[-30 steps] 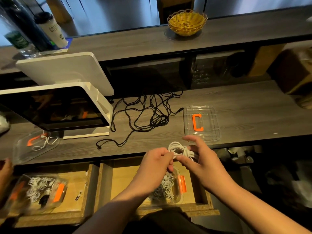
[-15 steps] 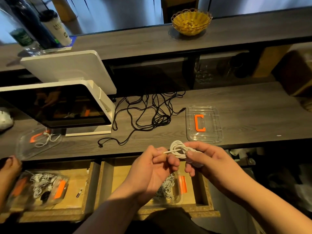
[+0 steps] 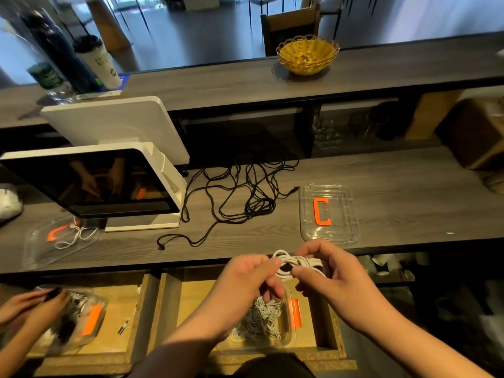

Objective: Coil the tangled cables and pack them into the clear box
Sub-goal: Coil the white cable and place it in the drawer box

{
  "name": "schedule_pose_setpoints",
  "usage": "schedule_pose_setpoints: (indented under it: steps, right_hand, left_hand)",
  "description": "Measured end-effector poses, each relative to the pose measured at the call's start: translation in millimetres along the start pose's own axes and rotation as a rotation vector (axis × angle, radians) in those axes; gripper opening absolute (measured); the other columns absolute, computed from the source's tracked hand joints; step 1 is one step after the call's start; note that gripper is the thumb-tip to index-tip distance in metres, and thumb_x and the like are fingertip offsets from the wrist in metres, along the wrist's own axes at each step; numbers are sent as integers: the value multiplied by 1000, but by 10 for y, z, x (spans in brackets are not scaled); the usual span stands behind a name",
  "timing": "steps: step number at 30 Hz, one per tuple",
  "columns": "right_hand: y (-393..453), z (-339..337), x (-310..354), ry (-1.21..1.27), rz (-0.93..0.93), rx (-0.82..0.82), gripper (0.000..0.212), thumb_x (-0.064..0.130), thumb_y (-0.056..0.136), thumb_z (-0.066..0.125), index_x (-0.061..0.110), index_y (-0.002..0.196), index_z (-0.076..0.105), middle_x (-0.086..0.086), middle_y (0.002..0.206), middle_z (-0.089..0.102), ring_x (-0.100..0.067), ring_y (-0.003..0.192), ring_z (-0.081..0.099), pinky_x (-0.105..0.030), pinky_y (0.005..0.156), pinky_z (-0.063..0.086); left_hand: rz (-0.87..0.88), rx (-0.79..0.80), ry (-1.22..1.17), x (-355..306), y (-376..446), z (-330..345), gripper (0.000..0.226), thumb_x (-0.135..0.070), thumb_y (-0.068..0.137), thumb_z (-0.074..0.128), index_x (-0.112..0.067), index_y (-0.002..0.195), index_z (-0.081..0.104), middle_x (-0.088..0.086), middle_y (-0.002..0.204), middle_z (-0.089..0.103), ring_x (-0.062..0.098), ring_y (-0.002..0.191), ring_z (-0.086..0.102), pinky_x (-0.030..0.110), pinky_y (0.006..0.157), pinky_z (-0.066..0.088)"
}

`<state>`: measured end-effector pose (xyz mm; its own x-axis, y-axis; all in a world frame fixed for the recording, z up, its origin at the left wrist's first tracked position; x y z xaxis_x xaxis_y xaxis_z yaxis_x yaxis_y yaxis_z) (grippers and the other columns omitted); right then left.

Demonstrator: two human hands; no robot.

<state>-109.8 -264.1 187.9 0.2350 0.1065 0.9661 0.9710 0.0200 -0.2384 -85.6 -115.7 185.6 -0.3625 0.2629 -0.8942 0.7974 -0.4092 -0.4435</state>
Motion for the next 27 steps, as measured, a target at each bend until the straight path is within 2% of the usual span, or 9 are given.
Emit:
schedule_pose_setpoints:
  steps: [3, 6, 8, 13, 17, 19, 23, 25, 27]
  right_hand:
    - [1, -42, 20, 33, -13, -3, 17, 9, 87, 70, 14, 102, 65, -6, 94, 69, -24, 74, 69, -35, 68, 59]
    - [25, -65, 66, 66, -48, 4, 16, 10, 87, 70, 15, 102, 67, -6, 94, 69, -23, 74, 68, -34, 69, 58]
    - [45, -87, 82, 105, -40, 24, 18, 16, 85, 70, 13, 103, 68, -8, 94, 70, -25, 71, 67, -33, 69, 58]
    - [52, 4, 23, 384, 156, 269, 37, 26, 83, 77, 4, 112, 69, -15, 81, 66, -20, 66, 60, -27, 65, 53]
    - [-18, 89, 61, 738, 279, 363, 40, 13, 82, 72, -5, 117, 64, -14, 88, 65, -15, 63, 59, -22, 58, 54]
    - [-22, 75, 67, 673, 258, 351, 37, 13, 85, 66, -5, 117, 64, -15, 87, 65, -15, 62, 58, -23, 58, 53]
    - [41, -28, -29, 291, 158, 174, 26, 22, 84, 75, 8, 106, 71, -15, 83, 70, -20, 65, 62, -32, 69, 54]
    - [69, -43, -70, 220, 137, 93, 25, 19, 82, 74, 9, 105, 70, -13, 88, 73, -21, 68, 66, -34, 70, 57]
    - [86, -42, -87, 162, 106, 63, 21, 15, 83, 72, 11, 104, 70, -10, 90, 73, -22, 71, 69, -32, 69, 57]
  left_hand:
    - [-30, 35, -171, -29, 8, 23, 29, -16, 102, 48, -7, 74, 51, 13, 75, 70, 13, 62, 58, 24, 68, 49]
    - [-30, 47, -285, -53, 39, 49, 16, -14, 101, 48, 0, 97, 55, 16, 82, 71, 16, 72, 64, 27, 73, 51]
    - [-45, 57, -406, -46, 32, 78, 20, -14, 96, 50, 5, 101, 57, 18, 82, 70, 18, 74, 65, 28, 73, 51]
    - [-42, 75, -641, -88, -9, 127, 17, -15, 90, 57, 1, 85, 61, 24, 83, 67, 24, 75, 65, 35, 76, 47]
    - [-21, 133, -712, -152, -33, 176, 22, -23, 81, 59, -13, 64, 69, 20, 79, 65, 23, 72, 64, 34, 73, 49]
    - [-13, 111, -673, -124, -19, 149, 24, -23, 85, 62, -14, 64, 68, 19, 76, 64, 23, 70, 62, 34, 71, 49]
    - [41, -64, -244, -20, 92, -93, 26, -36, 78, 72, -13, 75, 62, 9, 70, 61, 21, 67, 57, 32, 70, 50]
    - [44, -78, -182, 22, 152, -155, 39, -40, 76, 82, -9, 90, 64, 10, 81, 69, 21, 71, 62, 32, 68, 53]
    - [43, -50, -109, 56, 190, -105, 33, -32, 83, 80, -10, 104, 70, 12, 91, 74, 18, 74, 67, 28, 69, 55]
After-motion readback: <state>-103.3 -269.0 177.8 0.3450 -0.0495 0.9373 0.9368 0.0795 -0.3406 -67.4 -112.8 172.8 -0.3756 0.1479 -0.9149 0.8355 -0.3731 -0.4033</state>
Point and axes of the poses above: each hand's wrist, its own y-axis towards the middle knuckle, its own z-axis out of the palm, x = y × z, the point moved 9 cm from there along y, towards the middle knuckle
